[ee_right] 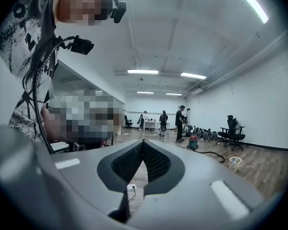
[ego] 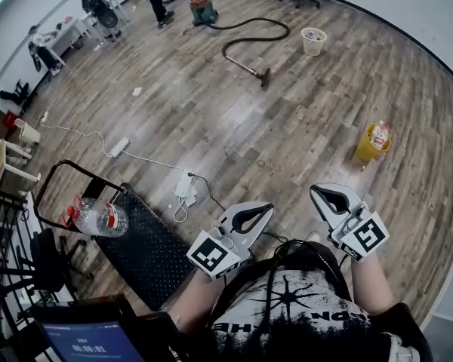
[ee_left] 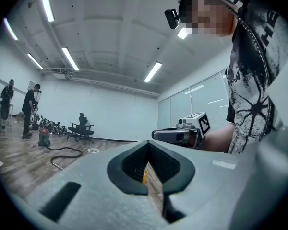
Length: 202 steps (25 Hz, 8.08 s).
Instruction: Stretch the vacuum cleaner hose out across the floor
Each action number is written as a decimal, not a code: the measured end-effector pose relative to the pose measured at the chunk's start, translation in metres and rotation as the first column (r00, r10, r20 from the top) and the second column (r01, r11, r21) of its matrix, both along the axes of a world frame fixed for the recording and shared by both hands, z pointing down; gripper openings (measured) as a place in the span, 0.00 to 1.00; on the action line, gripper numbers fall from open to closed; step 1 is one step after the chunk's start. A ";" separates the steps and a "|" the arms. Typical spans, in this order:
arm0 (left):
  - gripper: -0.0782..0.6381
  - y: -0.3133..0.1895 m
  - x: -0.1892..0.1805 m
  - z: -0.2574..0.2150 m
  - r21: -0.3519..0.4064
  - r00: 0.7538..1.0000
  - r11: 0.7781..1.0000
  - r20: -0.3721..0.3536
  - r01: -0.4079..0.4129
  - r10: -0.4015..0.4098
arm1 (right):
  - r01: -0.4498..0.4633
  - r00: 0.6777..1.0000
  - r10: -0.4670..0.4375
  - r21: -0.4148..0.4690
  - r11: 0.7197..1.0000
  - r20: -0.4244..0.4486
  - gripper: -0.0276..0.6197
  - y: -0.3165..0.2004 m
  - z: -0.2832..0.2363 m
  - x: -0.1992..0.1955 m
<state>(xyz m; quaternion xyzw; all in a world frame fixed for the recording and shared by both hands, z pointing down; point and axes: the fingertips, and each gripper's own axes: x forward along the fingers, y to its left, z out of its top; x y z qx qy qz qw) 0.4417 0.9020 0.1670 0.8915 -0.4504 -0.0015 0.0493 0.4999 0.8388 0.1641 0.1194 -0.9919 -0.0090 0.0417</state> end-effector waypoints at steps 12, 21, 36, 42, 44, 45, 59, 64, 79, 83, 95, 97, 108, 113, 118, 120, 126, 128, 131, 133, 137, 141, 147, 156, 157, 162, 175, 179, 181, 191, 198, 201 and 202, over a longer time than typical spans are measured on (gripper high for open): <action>0.11 -0.032 -0.017 0.002 0.012 0.999 1.000 -0.032 -0.003 0.004 | -0.010 1.000 0.010 -0.014 1.000 0.014 0.05 -0.025 0.000 -0.010; 0.11 -0.094 -0.030 0.019 -0.033 0.999 0.999 -0.024 0.042 -0.042 | 0.012 1.000 -0.011 -0.021 1.000 0.016 0.05 -0.093 0.010 -0.021; 0.11 -0.278 -0.053 0.009 -0.062 0.979 0.978 -0.021 0.199 -0.201 | 0.173 0.984 -0.173 -0.003 0.985 -0.031 0.05 -0.284 0.006 -0.038; 0.11 -0.323 -0.061 0.010 -0.063 0.961 0.959 0.001 0.277 -0.277 | 0.222 0.975 -0.222 -0.013 0.975 -0.017 0.05 -0.329 0.010 -0.035; 0.11 -0.335 -0.063 0.005 -0.056 0.957 0.955 0.014 0.291 -0.290 | 0.237 0.971 -0.237 -0.009 0.971 -0.008 0.05 -0.340 0.006 -0.036; 0.11 -0.341 -0.063 0.002 -0.052 0.955 0.954 0.018 0.296 -0.296 | 0.243 0.970 -0.243 -0.004 0.970 -0.003 0.05 -0.346 0.004 -0.036; 0.11 -0.386 -0.086 0.005 -0.042 0.953 0.952 0.019 0.304 -0.303 | 0.240 0.970 -0.239 -0.047 0.970 0.037 0.05 -0.385 0.013 -0.060; 0.11 -0.408 -0.128 0.008 -0.040 0.957 0.956 -0.012 0.290 -0.291 | 0.234 0.972 -0.233 -0.046 0.971 0.032 0.05 -0.407 0.013 -0.109; 0.11 -0.482 -0.306 -0.010 -0.010 0.972 0.972 -0.013 0.233 -0.233 | 0.190 0.982 -0.190 -0.031 0.981 0.014 0.05 -0.488 -0.001 -0.290; 0.11 -0.490 -0.351 -0.011 -0.004 0.975 0.975 -0.018 0.222 -0.222 | 0.189 0.982 -0.189 -0.025 0.982 0.006 0.05 -0.495 -0.003 -0.337; 0.11 -0.541 -0.390 0.001 -0.018 0.986 0.986 -0.034 0.164 -0.165 | 0.159 0.987 -0.159 -0.022 0.987 -0.011 0.05 -0.542 0.004 -0.378; 0.11 -0.557 -0.392 0.004 -0.021 0.987 0.988 -0.036 0.153 -0.154 | 0.158 0.987 -0.159 -0.017 0.987 -0.011 0.05 -0.558 0.004 -0.383; 0.11 -0.705 -0.432 0.004 -0.050 0.977 0.976 -0.019 0.211 -0.213 | 0.252 0.967 -0.250 -0.021 0.968 0.053 0.05 -0.701 -0.001 -0.444; 0.11 -0.780 -0.458 -0.013 -0.030 0.965 0.965 -0.020 0.261 -0.262 | 0.309 0.949 -0.309 0.004 0.951 0.059 0.05 -0.776 -0.010 -0.472; 0.11 -0.842 -0.479 -0.011 -0.042 0.950 0.950 -0.021 0.309 -0.310 | 0.332 0.943 -0.332 -0.033 0.943 0.003 0.05 -0.842 0.001 -0.488; 0.11 -0.864 -0.485 -0.011 -0.037 0.945 0.945 -0.018 0.326 -0.327 | 0.346 0.938 -0.346 -0.032 0.938 0.014 0.05 -0.865 0.003 -0.494; 0.11 -0.892 -0.503 -0.010 -0.043 0.923 0.923 -0.028 0.384 -0.385 | 0.376 0.926 -0.375 -0.020 0.926 0.052 0.05 -0.901 -0.001 -0.512; 0.11 -0.895 -0.509 -0.006 -0.054 0.919 0.918 -0.019 0.393 -0.395 | 0.381 0.924 -0.379 -0.020 0.924 0.056 0.05 -0.906 0.001 -0.518; 0.11 -0.901 -0.521 -0.005 -0.050 0.912 0.912 -0.023 0.408 -0.409 | 0.390 0.919 -0.388 -0.022 0.921 0.065 0.05 -0.910 0.002 -0.530; 0.11 -0.905 -0.531 -0.002 -0.063 0.913 0.912 -0.025 0.406 -0.408 | 0.396 0.918 -0.394 -0.041 0.918 0.042 0.05 -0.911 0.004 -0.541; 0.11 -0.920 -0.558 0.007 -0.076 0.919 0.918 -0.038 0.390 -0.393 | 0.387 0.922 -0.386 -0.041 0.921 0.032 0.05 -0.926 0.011 -0.571; 0.11 -0.936 -0.603 0.010 -0.071 0.925 0.925 -0.044 0.374 -0.377 | 0.371 0.928 -0.371 -0.032 0.928 0.023 0.05 -0.942 0.014 -0.617; 0.11 -0.958 -0.695 0.005 -0.062 0.932 0.933 -0.050 0.355 -0.359 | 0.353 0.936 -0.353 0.013 0.936 0.001 0.05 -0.965 0.001 -0.704; 0.11 -0.990 -0.781 0.002 -0.036 0.958 0.961 -0.068 0.276 -0.278 | 0.260 0.963 -0.260 -0.009 0.965 -0.065 0.05 -0.994 0.004 -0.782; 0.11 -0.993 -0.786 0.002 -0.029 0.961 0.963 -0.075 0.266 -0.268 | 0.250 0.966 -0.249 -0.006 0.968 -0.068 0.05 -0.997 0.004 -0.787; 0.11 -1.010 -0.809 0.003 -0.023 0.969 0.974 -0.101 0.223 -0.224 | 0.206 0.976 -0.205 0.014 0.978 -0.077 0.05 -1.013 -0.002 -0.810; 0.11 -1.098 -0.821 0.021 -0.084 0.980 0.984 -0.104 0.159 -0.167 | 0.179 0.980 -0.183 -0.048 0.983 -0.084 0.05 -1.098 0.018 -0.832; 0.11 -1.153 -0.836 0.017 -0.090 0.977 0.978 -0.089 0.186 -0.194 | 0.205 0.976 -0.208 -0.051 0.977 -0.065 0.05 -1.153 0.018 -0.852; 0.11 -1.184 -0.842 0.015 -0.091 0.977 0.977 -0.081 0.190 -0.198 | 0.219 0.973 -0.222 -0.048 0.974 -0.060 0.05 -1.181 0.017 -0.859; 0.11 -1.308 -0.855 0.009 -0.081 0.972 0.972 -0.064 0.223 -0.228 | 0.252 0.966 -0.256 -0.077 0.965 -0.042 0.05 -1.300 0.025 -0.870; 0.11 -1.352 -0.869 0.026 -0.128 0.972 0.966 -0.034 0.226 -0.232 | 0.250 0.966 -0.255 -0.084 0.965 -0.042 0.05 -1.347 0.040 -0.880; 0.11 -1.367 -0.875 0.027 -0.121 0.976 0.970 -0.025 0.210 -0.215 | 0.230 0.969 -0.238 -0.106 0.967 -0.072 0.05 -1.359 0.051 -0.884; 0.11 -1.372 -0.879 0.026 -0.116 0.977 0.971 -0.022 0.207 -0.211 | 0.233 0.966 -0.243 -0.108 0.967 -0.090 0.05 -1.361 0.055 -0.888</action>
